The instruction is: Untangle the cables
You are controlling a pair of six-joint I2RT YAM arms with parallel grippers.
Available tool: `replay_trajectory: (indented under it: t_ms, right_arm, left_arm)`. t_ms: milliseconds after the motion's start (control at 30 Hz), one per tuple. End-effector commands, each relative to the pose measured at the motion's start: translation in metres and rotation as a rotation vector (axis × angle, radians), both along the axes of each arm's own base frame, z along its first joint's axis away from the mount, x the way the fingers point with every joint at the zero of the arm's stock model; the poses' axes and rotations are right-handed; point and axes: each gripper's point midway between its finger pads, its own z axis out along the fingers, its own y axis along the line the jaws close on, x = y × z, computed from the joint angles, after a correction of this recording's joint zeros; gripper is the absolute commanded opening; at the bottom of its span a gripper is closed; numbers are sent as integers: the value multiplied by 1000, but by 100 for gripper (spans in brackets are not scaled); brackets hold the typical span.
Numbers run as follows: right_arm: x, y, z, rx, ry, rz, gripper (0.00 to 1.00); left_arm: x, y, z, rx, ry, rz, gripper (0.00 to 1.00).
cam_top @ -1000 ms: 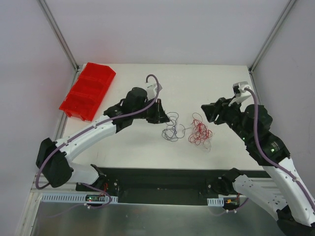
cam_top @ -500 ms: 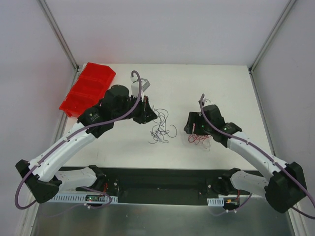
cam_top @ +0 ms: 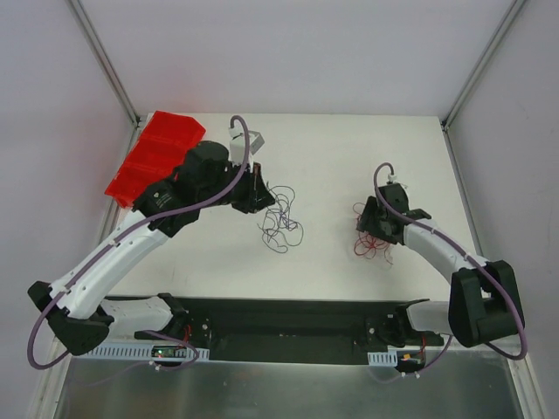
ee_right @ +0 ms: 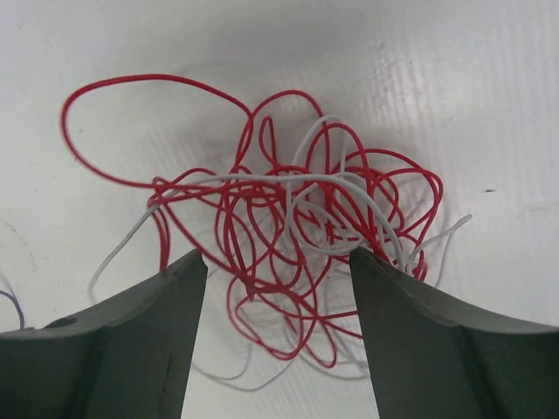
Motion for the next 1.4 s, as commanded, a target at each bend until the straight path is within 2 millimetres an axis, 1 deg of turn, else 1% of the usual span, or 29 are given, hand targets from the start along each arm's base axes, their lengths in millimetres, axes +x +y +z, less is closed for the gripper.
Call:
replay_trajectory:
  t_ms: [0, 100, 167, 200, 300, 367, 400, 433, 467, 500, 533, 567, 633, 700, 767, 867, 900, 933, 1000, 1033, 1133, 1200, 1267, 1367]
  right_arm:
    - [18, -18, 38, -131, -84, 26, 70]
    - [17, -8, 66, -153, -174, 112, 72]
    - [14, 12, 80, -137, -237, 201, 74]
    - [14, 31, 85, -93, -265, 265, 75]
    - [11, 91, 90, 63, -314, 451, 75]
    - [11, 129, 90, 156, -308, 557, 75]
    - [11, 147, 82, 196, -277, 601, 74]
    - [12, 157, 80, 219, -266, 619, 74]
    - [16, 172, 80, 261, -275, 649, 72]
    - [18, 184, 74, 285, -262, 672, 71]
    - [20, 196, 73, 308, -269, 698, 69]
    - [22, 203, 61, 301, -243, 707, 67]
    - [23, 214, 51, 282, -221, 732, 64]
    - [22, 219, 38, 259, -199, 739, 62]
    - [20, 223, 28, 241, -178, 741, 57]
    - [18, 223, 10, 201, -152, 721, 46]
    - [19, 221, 5, 176, -151, 710, 40]
    - [20, 219, 0, 149, -152, 702, 38]
    - [23, 216, -6, 105, -161, 691, 36]
    - [27, 211, -8, 62, -172, 673, 36]
    - [30, 206, -7, -1, -189, 666, 38]
    - [27, 204, -5, -5, -187, 676, 40]
    - [25, 199, -5, -18, -176, 664, 42]
    - [26, 196, -5, -25, -179, 653, 43]
  left_arm:
    - [8, -5, -42, 77, 127, 5, 0]
    - [10, 0, -64, 107, 184, 28, 0]
    - [8, 6, -73, 120, 191, 34, 0]
    - [6, 8, -78, 129, 195, 37, 0]
    - [1, 17, -87, 139, 201, 59, 0]
    - [-3, 21, -91, 138, 205, 72, 0]
    - [-4, 23, -92, 136, 207, 78, 0]
    - [-7, 25, -94, 134, 210, 80, 0]
    - [-9, 26, -95, 130, 213, 84, 0]
    - [-11, 27, -96, 126, 217, 86, 0]
    - [-13, 28, -97, 121, 223, 89, 0]
    - [-15, 28, -98, 114, 230, 87, 0]
    - [-19, 28, -100, 102, 238, 79, 0]
    - [-22, 30, -102, 96, 243, 79, 0]
    - [-25, 29, -101, 78, 239, 74, 0]
    - [-27, 31, -100, 62, 231, 75, 0]
    - [-27, 31, -100, 59, 225, 79, 0]
    - [-26, 32, -99, 57, 220, 83, 0]
    - [-28, 32, -98, 50, 220, 81, 0]
    - [-29, 32, -98, 49, 221, 77, 0]
    - [-31, 33, -96, 39, 216, 75, 0]
    - [-32, 34, -96, 37, 217, 79, 0]
    - [-32, 36, -96, 33, 215, 87, 0]
    - [-32, 36, -94, 30, 213, 88, 0]
